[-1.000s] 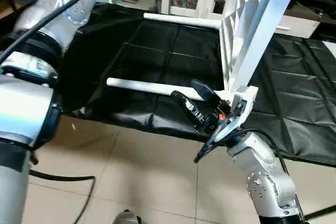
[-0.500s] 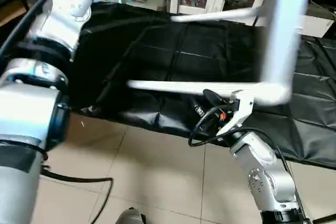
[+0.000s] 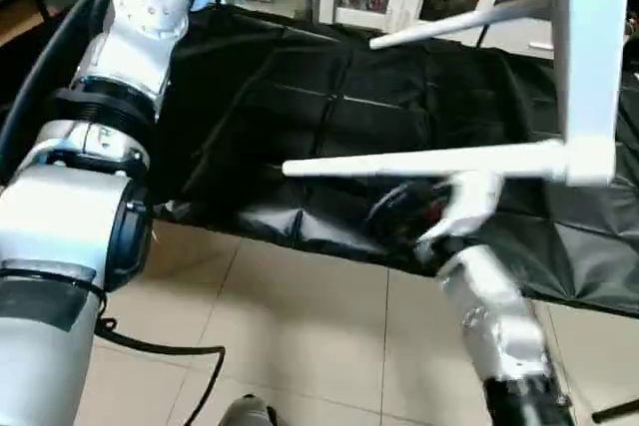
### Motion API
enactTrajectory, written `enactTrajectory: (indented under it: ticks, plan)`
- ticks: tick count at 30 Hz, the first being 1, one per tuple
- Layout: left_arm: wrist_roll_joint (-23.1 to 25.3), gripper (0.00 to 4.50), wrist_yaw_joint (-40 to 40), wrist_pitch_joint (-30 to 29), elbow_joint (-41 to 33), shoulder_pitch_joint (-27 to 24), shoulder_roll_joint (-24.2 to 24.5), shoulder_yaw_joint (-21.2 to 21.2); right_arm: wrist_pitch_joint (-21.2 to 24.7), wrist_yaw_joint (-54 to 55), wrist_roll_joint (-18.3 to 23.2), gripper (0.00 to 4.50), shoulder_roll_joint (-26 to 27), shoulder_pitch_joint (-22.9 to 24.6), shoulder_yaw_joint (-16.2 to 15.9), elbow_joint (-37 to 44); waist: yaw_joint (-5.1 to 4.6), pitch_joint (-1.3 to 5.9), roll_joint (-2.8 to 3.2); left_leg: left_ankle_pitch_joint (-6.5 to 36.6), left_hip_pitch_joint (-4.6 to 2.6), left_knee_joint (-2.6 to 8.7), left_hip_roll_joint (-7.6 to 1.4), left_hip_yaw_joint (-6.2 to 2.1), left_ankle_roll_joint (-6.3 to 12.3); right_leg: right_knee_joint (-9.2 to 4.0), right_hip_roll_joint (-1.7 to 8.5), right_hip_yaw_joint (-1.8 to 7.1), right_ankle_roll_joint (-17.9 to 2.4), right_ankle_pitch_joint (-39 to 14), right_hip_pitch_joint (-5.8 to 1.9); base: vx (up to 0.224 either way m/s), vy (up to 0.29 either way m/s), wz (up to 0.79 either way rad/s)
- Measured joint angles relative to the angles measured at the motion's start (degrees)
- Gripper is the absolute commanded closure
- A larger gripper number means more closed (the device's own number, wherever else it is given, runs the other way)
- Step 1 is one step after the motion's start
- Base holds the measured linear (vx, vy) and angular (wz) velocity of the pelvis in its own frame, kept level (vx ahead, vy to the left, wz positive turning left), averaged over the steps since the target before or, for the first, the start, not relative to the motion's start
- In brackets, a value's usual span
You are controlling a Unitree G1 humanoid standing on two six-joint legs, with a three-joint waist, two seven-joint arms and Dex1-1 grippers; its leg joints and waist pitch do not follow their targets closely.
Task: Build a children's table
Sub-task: Flip table
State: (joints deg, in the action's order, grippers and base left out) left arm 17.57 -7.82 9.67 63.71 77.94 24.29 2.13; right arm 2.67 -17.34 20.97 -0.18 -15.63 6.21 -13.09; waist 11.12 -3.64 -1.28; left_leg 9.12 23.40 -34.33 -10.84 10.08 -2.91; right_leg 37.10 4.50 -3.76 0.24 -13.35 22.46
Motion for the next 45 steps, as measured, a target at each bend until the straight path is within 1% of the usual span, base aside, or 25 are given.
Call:
enactTrajectory:
  ticks: [3, 6, 9, 10, 16, 17, 18, 20, 23, 26, 28, 30, 35, 39, 41, 42, 43, 45]
  plan:
    - [-0.4, 2.79, -0.1, -0.8, -0.6, -0.1, -0.1, -0.1, -0.9, -0.1, 1.1, 0.00, 1.0, -0.7, 0.3, -2.2, 0.12, 0.00, 0.00, -0.1, 0.18, -0.03, 0.00, 0.01, 0.27, 0.01, 0.00, 0.00, 0.0, 0.0, 0.16, 0.000, 0.000, 0.00]
    - [-0.7, 2.79, -0.3, -1.3, -2.1, -0.6, 0.0, -0.1, -3.4, -2.7, 2.5, 0.00, 2.1, -1.0, 0.6, -4.5, 0.18, 0.00, 0.00, -0.2, 0.66, -0.20, -0.01, 0.01, 0.44, 0.10, 0.02, -0.02, 0.0, 0.0, 0.53, 0.000, 0.000, 0.00]
    - [-1.0, 2.79, -0.5, -2.1, -2.8, -0.9, 0.0, -0.1, -6.1, -4.8, 3.8, 0.00, 3.1, -3.6, 2.2, -6.7, 0.10, 0.00, 0.00, -0.2, 0.75, -0.32, -0.02, 0.03, 0.52, 0.11, 0.03, 0.00, 0.0, 0.2, 0.60, 0.000, 0.000, 0.00]
    - [-1.0, 2.79, -0.7, -2.5, -3.2, -1.0, 0.0, -0.5, -7.5, -5.0, 3.8, 0.00, 3.4, -5.3, 2.8, -8.8, 0.06, 0.00, 0.00, -0.2, 0.76, -0.33, -0.02, 0.03, 0.52, 0.11, 0.03, 0.00, 0.0, 0.2, 0.61, 0.000, 0.000, 0.00]
    - [-2.1, 2.79, -0.8, -3.8, -4.8, -2.2, 0.0, -1.3, -12.6, -3.7, 3.0, 0.00, 3.5, -10.1, 3.7, -14.3, 0.16, -0.01, -0.01, -0.2, 0.76, -0.34, -0.02, 0.10, 0.49, 0.13, 0.06, 0.00, 0.0, 0.3, 0.60, 0.000, 0.000, 0.00]
    - [-2.2, 2.79, -0.8, -4.2, -5.0, -2.4, 0.1, -1.3, -13.1, -3.5, 3.0, 0.17, 3.5, -10.3, 4.0, -14.6, 0.15, -0.02, -0.03, -0.2, 0.76, -0.34, -0.02, 0.14, 0.49, 0.13, 0.08, 0.00, 0.0, 0.3, 0.60, 0.000, 0.000, 0.00]
    - [-2.2, 2.79, -0.8, -4.4, -5.1, -2.5, 0.1, -1.4, -13.5, -3.3, 3.0, 0.17, 3.5, -10.6, 4.2, -15.0, 0.14, -0.03, -0.05, -0.2, 0.76, -0.34, -0.02, 0.16, 0.50, 0.13, 0.09, 0.00, 0.0, 0.3, 0.61, 0.000, 0.000, 0.00]
    - [-2.3, 2.79, -0.8, -4.7, -5.6, -2.9, 0.0, -1.9, -14.2, -3.1, 2.9, 0.45, 3.4, -11.1, 4.7, -15.6, 0.08, -0.05, -0.09, -0.3, 0.77, -0.37, -0.02, 0.19, 0.71, 0.12, 0.10, 0.02, 0.0, 0.4, 0.61, 0.000, 0.000, 0.00]
    - [-2.9, 2.79, -0.7, -6.1, -7.3, -4.0, 0.1, -2.6, -14.7, -3.1, 2.2, 0.64, 3.0, -11.7, 4.8, -16.4, -0.02, -0.07, -0.12, -0.3, 0.77, -0.38, -0.03, 0.21, 0.74, 0.13, 0.10, 0.02, 0.0, 0.4, 0.62, 0.000, 0.000, 0.00]
    - [-3.3, 2.79, -0.7, -6.9, -8.2, -4.8, 0.3, -3.3, -15.5, -3.0, 0.3, 0.95, 1.4, -12.0, 4.5, -16.5, -0.01, -0.08, -0.13, -0.4, 0.77, -0.38, -0.02, 0.25, 0.76, 0.13, 0.11, 0.04, 0.0, 0.4, 0.63, 0.000, 0.000, 0.00]
    - [-4.3, 2.79, -0.5, -7.2, -9.2, -6.0, 0.4, -3.8, -16.5, -2.2, -2.2, 1.09, -0.7, -12.3, 3.7, -16.5, -0.09, -0.10, -0.16, -0.3, 0.77, -0.39, -0.02, 0.29, 0.76, 0.14, 0.11, 0.07, 0.0, 0.4, 0.65, 0.000, 0.000, 0.00]
    - [-4.6, 2.79, -0.3, -7.7, -9.6, -6.6, 0.7, -4.6, -16.9, -1.9, -3.6, 1.31, -1.8, -13.2, 3.4, -16.5, -0.25, -0.13, -0.21, -0.4, 0.77, -0.40, -0.04, 0.29, 0.76, 0.18, 0.11, 0.07, 0.0, 0.4, 0.67, 0.000, 0.000, 0.00]
    - [-6.7, 2.79, 0.7, -9.7, -11.8, -9.6, 0.8, -7.0, -16.8, -0.5, -4.4, 1.65, -4.0, -16.5, 3.5, -16.5, -0.81, -0.18, -0.29, -0.4, 0.83, -0.43, -0.04, 0.32, 0.78, 0.20, 0.11, 0.07, 0.0, 0.4, 0.71, 0.000, 0.000, 0.00]
    - [-8.9, 2.79, 1.2, -11.4, -13.3, -12.5, 0.7, -9.0, -16.4, -0.5, -5.1, 1.79, -6.8, -19.5, 3.4, -16.4, -1.02, -0.33, -0.54, -0.4, 0.95, -0.50, -0.05, 0.33, 0.82, 0.20, 0.12, 0.05, 0.0, 0.4, 0.77, 0.000, 0.000, 0.00]
    - [-9.7, 2.79, 1.5, -12.1, -14.6, -14.3, 0.7, -9.9, -16.3, -0.4, -5.6, 1.83, -8.2, -20.9, 3.5, -16.4, -1.02, -0.46, -0.76, -0.4, 1.19, -0.62, -0.11, 0.32, 0.85, 0.27, 0.11, -0.01, 0.0, 0.4, 0.94, 0.000, 0.000, 0.00]
    - [-10.2, 2.79, 1.8, -12.4, -16.3, -15.8, 0.5, -10.5, -16.2, -0.4, -5.8, 1.87, -9.0, -21.7, 3.4, -16.4, -1.05, -0.46, -0.77, -0.4, 1.38, -0.74, -0.11, 0.32, 0.89, 0.32, 0.12, -0.01, 0.0, 0.4, 1.08, 0.000, 0.000, 0.00]
    - [-10.8, 2.80, 1.9, -12.8, -17.6, -17.1, 0.1, -10.8, -16.1, -0.3, -5.9, 1.93, -10.1, -22.7, 3.5, -16.4, -1.03, -0.49, -0.82, -0.3, 1.74, -1.01, -0.11, 0.32, 0.94, 0.52, 0.16, 0.00, 0.0, 0.4, 1.40, 0.000, 0.000, 0.00]
    - [-11.3, 2.81, 2.0, -13.7, -19.6, -19.3, -0.3, -11.2, -15.1, -0.5, -6.1, 1.99, -11.3, -23.8, 3.4, -16.3, -1.09, -0.67, -1.13, -0.3, 1.92, -1.42, -0.13, 0.34, 0.96, 0.93, 0.19, 0.04, 0.0, 0.4, 1.61, 0.000, 0.000, 0.00]
